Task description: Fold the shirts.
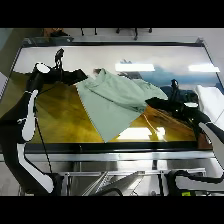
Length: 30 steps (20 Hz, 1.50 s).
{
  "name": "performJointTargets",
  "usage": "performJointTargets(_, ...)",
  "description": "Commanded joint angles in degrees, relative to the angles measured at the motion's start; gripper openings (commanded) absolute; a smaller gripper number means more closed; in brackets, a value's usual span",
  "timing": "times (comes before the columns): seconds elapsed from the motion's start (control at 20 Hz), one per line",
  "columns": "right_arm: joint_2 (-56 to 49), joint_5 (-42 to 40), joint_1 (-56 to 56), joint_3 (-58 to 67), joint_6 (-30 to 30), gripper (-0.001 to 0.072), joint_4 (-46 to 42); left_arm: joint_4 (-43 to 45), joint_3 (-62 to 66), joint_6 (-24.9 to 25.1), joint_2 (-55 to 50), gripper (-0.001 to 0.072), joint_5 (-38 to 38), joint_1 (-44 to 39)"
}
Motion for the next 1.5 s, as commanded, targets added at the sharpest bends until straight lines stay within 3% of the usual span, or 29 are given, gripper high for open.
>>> performJointTargets(0.0, -2.67, -3.21, -0.76, -0.28, -3.61, 0.0024, 1.51, 0.11, 9.18, -8.96, -4.50, 0.0679, -17.20, 2.84)
performJointTargets(0.15, -2.10, -0.74, -1.84, -0.11, -3.58, 0.0020, 1.40, 0.76, 5.22, -14.08, -1.05, 0.0679, -32.46, 2.67)
performJointTargets(0.25, -1.97, 1.55, -1.79, -0.11, -3.58, 0.0020, 1.40, 0.74, -6.27, -14.23, 5.31, 0.0679, -33.05, 0.57)
performJointTargets(0.45, -1.38, 5.75, -1.81, -0.11, -3.56, 0.0029, 1.40, 0.66, -35.12, -14.21, 20.33, 0.0670, -20.35, -5.55)
performJointTargets(0.5, -0.85, 6.34, -1.84, -0.11, -3.56, 0.0101, 1.36, 0.26, -41.31, -14.23, 23.19, 0.0670, -16.96, -7.10)
performJointTargets(0.55, -0.15, 6.80, -1.88, -0.11, -3.56, 0.0288, 1.33, -0.59, -46.25, -14.23, 25.29, 0.0671, -13.99, -8.63)
performJointTargets(0.6, 0.70, 7.91, -2.29, -0.11, -3.56, 0.0378, 1.07, -2.12, -50.58, -14.21, 27.21, 0.0671, -11.17, -10.10)
performJointTargets(0.75, 4.55, 13.27, -6.99, -0.11, -0.46, 0.0381, -2.45, -2.78, -59.69, -14.47, 31.80, 0.0671, -4.63, -14.75)
performJointTargets(0.95, 10.25, 17.94, -19.17, -0.11, 6.10, 0.0380, -7.61, -3.06, -66.40, -19.85, 34.86, 0.0671, 5.03, -20.52)
performJointTargets(1.2, 11.30, 18.56, -22.77, -0.11, 7.65, 0.0380, -6.62, -8.96, -64.15, -21.33, 31.41, 0.0671, 21.11, -28.35)
performJointTargets(1.35, 11.08, 18.58, -22.53, -0.11, 7.65, 0.0380, -6.58, -8.94, -59.34, -21.35, 25.68, 0.0669, 22.14, -29.64)
performJointTargets(1.4, 11.06, 18.47, -22.53, -0.11, 7.65, 0.0380, -6.58, -8.81, -57.40, -21.31, 23.65, 0.0544, 20.68, -29.57)
performJointTargets(1.45, 11.06, 18.45, -22.58, -0.11, 7.65, 0.0380, -6.64, -8.59, -55.69, -21.16, 22.01, 0.0233, 19.04, -29.40)
